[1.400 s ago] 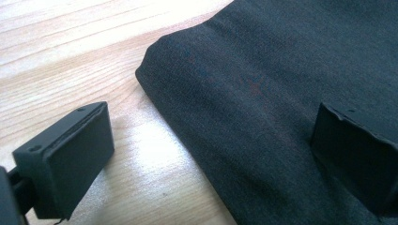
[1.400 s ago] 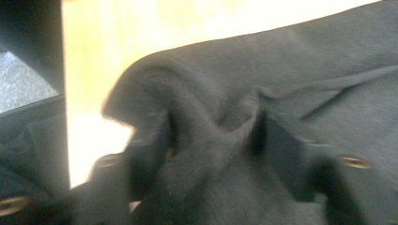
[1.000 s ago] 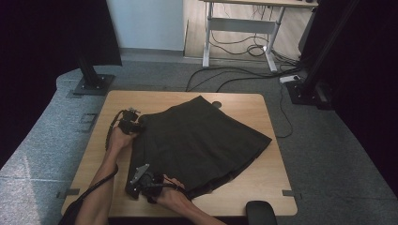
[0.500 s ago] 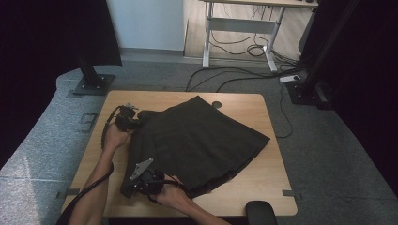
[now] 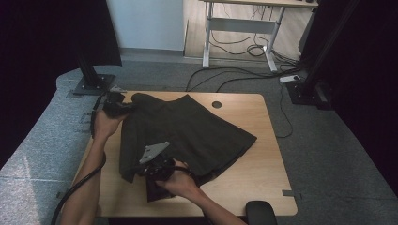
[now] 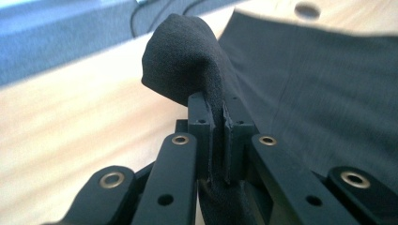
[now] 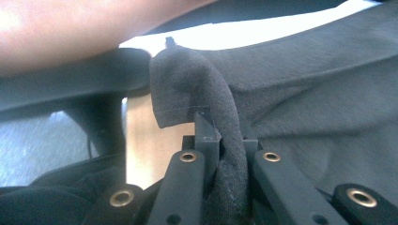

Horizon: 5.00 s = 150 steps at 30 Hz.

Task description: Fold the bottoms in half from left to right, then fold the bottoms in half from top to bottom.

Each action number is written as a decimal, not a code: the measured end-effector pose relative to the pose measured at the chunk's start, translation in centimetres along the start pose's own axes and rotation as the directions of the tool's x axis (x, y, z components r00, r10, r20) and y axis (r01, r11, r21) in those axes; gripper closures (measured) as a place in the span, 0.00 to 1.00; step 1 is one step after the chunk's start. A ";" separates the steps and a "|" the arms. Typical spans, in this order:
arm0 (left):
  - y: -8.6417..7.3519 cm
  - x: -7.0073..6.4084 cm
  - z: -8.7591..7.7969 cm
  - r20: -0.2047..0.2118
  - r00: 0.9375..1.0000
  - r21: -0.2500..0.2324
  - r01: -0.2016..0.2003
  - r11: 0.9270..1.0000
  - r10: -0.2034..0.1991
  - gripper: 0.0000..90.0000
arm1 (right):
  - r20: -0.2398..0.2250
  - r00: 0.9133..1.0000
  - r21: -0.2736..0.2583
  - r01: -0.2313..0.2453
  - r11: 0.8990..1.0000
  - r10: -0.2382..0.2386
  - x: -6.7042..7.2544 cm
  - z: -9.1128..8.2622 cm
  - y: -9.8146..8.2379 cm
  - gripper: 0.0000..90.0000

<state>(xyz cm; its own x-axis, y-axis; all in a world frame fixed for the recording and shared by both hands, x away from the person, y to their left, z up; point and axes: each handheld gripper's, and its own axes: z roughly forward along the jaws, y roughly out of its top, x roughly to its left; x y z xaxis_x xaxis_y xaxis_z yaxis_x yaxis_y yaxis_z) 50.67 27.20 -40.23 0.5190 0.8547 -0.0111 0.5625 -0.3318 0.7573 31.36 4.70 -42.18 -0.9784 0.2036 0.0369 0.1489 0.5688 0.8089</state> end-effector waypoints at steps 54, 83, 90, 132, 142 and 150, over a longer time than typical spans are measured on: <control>2.5 -16.8 12.6 0.182 0.964 0.041 -0.205 0.978 0.194 0.13 | 0.591 0.627 -0.161 -0.524 0.836 0.507 -18.0 -19.6 -20.2 0.33; -10.1 -12.6 8.7 0.138 0.984 0.148 -0.133 0.980 0.113 0.10 | 0.582 0.619 -0.029 -0.633 0.773 0.528 -21.6 -15.4 -24.0 0.66; -12.1 -9.2 6.9 0.145 0.989 0.150 -0.056 0.987 0.034 0.11 | 0.543 0.690 0.008 -0.574 0.819 0.478 -16.8 -13.2 -22.8 0.68; -19.3 -6.7 -0.5 0.053 0.997 0.174 -0.065 0.983 0.056 0.00 | 0.548 0.730 0.004 -0.491 0.871 0.409 -11.1 -14.6 -25.9 0.02; -15.2 -7.7 -2.2 0.062 0.997 0.066 -0.051 0.997 0.047 0.00 | 0.496 0.753 -0.079 -0.457 0.886 0.432 -11.8 -15.8 -21.6 0.04; -12.1 -10.0 -1.0 0.087 0.994 0.003 -0.063 0.998 0.062 0.00 | 0.496 0.760 -0.059 -0.453 0.890 0.420 -15.4 -14.0 -17.9 0.06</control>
<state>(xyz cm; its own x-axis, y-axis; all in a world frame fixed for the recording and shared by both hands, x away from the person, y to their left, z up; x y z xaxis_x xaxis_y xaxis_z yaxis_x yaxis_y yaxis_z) 38.04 23.05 -48.64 0.6072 0.7943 -0.0211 0.5309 -0.3859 0.7545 41.73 -19.80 -49.01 -0.6098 0.7889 0.0766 0.5673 0.3670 0.7372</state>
